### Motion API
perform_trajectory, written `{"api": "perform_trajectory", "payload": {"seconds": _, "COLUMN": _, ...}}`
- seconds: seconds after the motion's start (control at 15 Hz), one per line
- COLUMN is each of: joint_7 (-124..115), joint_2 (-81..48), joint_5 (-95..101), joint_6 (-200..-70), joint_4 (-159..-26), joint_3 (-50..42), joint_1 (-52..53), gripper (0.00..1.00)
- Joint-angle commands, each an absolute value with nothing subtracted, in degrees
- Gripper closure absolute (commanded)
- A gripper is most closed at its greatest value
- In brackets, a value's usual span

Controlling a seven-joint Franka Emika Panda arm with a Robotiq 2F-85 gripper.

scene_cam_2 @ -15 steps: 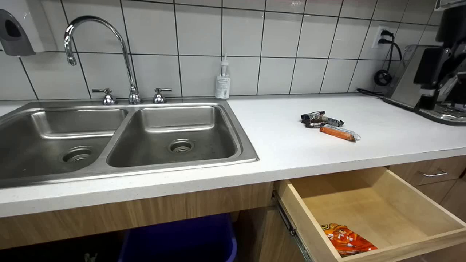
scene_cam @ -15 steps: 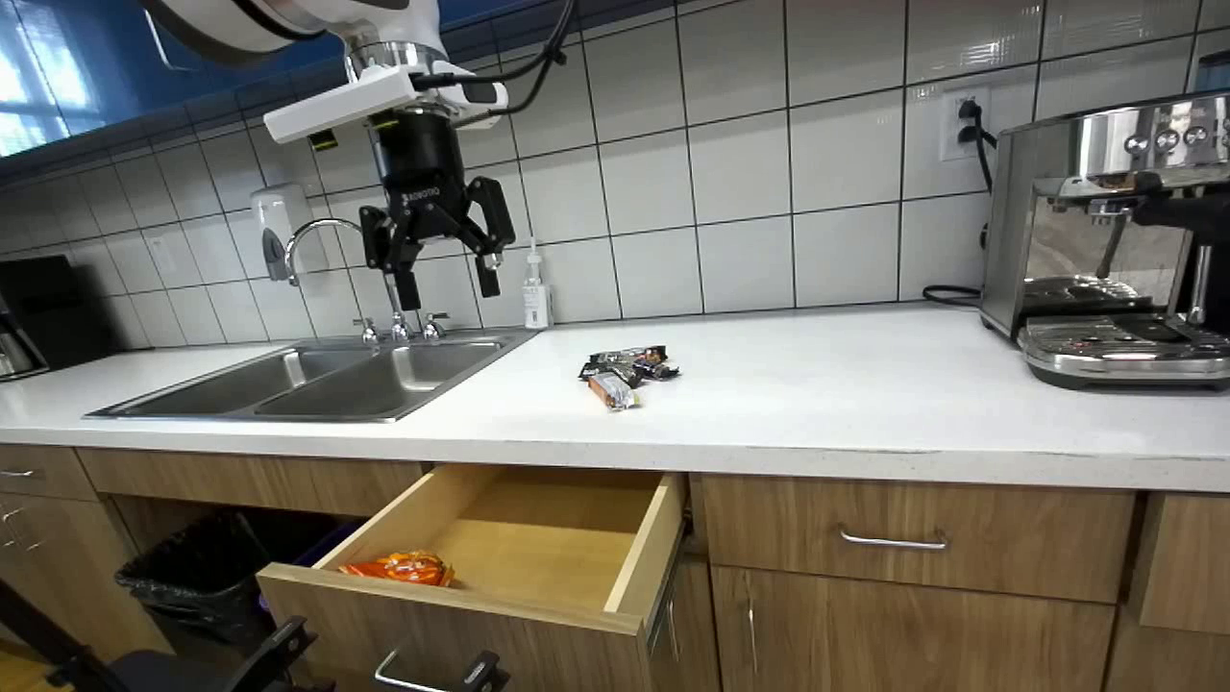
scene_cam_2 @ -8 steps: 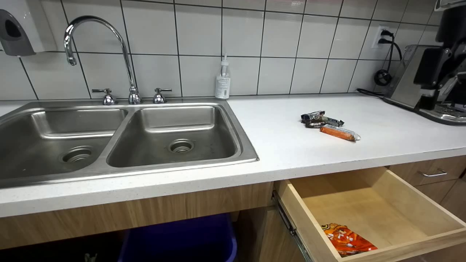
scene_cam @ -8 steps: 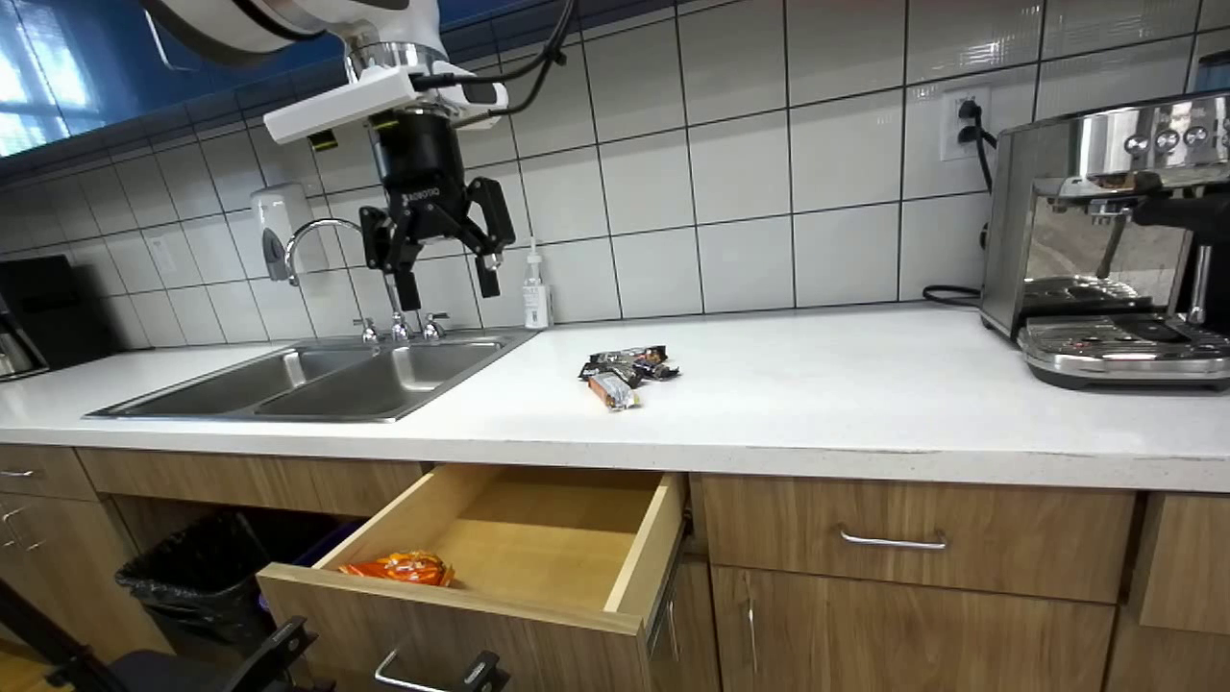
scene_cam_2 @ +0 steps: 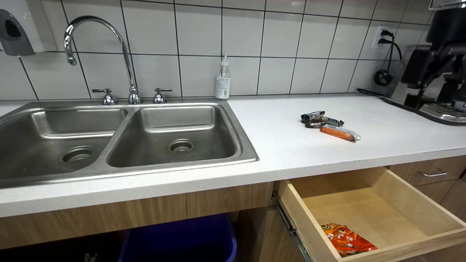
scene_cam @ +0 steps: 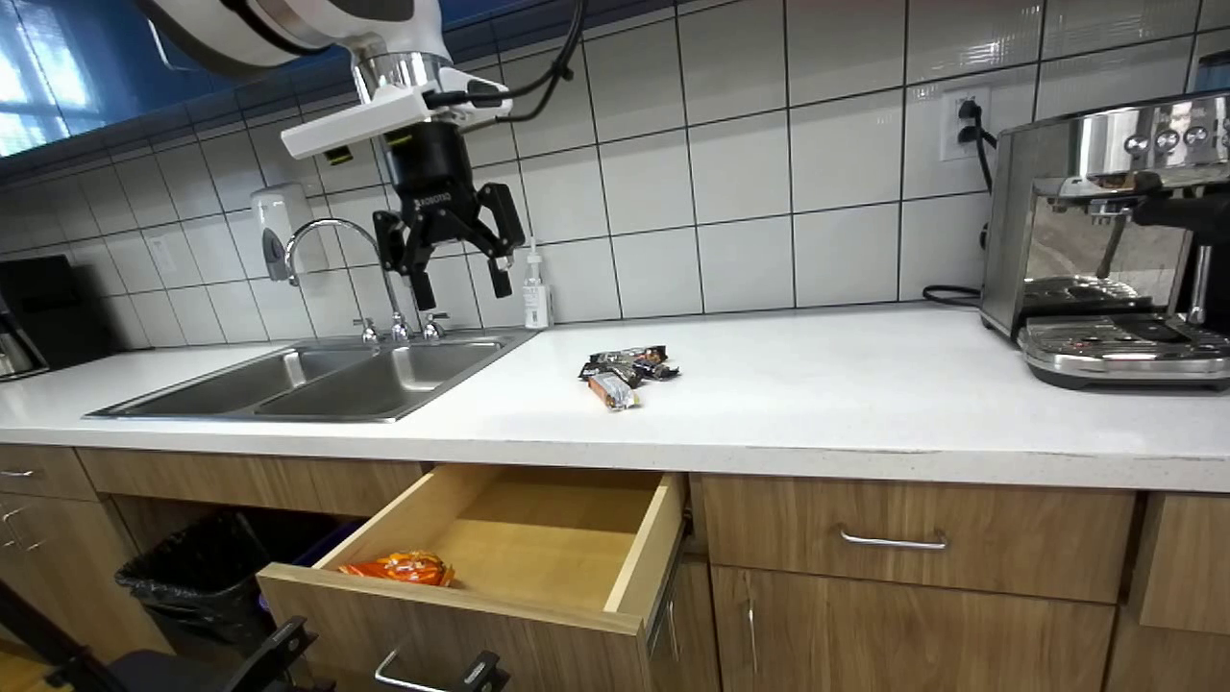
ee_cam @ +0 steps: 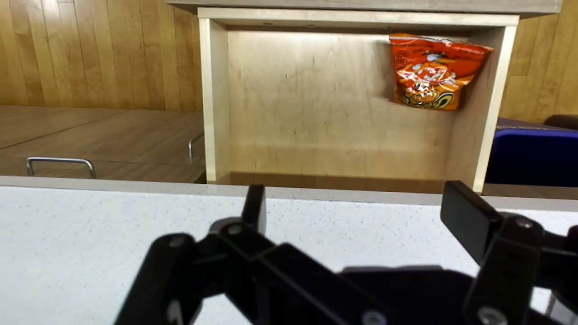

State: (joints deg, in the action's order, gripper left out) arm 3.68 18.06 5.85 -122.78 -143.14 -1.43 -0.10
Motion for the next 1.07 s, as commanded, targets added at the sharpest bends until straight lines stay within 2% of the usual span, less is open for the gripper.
{"api": "perform_trajectory", "payload": {"seconds": 0.0, "joint_7": 3.6, "joint_2": 15.4, "joint_5": 6.2, "joint_6": -125.3, "joint_4": -142.0, "joint_3": -1.4, "joint_1": -0.7, "gripper": 0.00}}
{"api": "perform_trajectory", "payload": {"seconds": 1.0, "joint_7": 6.5, "joint_2": 2.5, "joint_5": 6.2, "joint_6": -128.7, "joint_4": -133.2, "joint_3": -3.8, "joint_1": -1.5, "gripper": 0.00}}
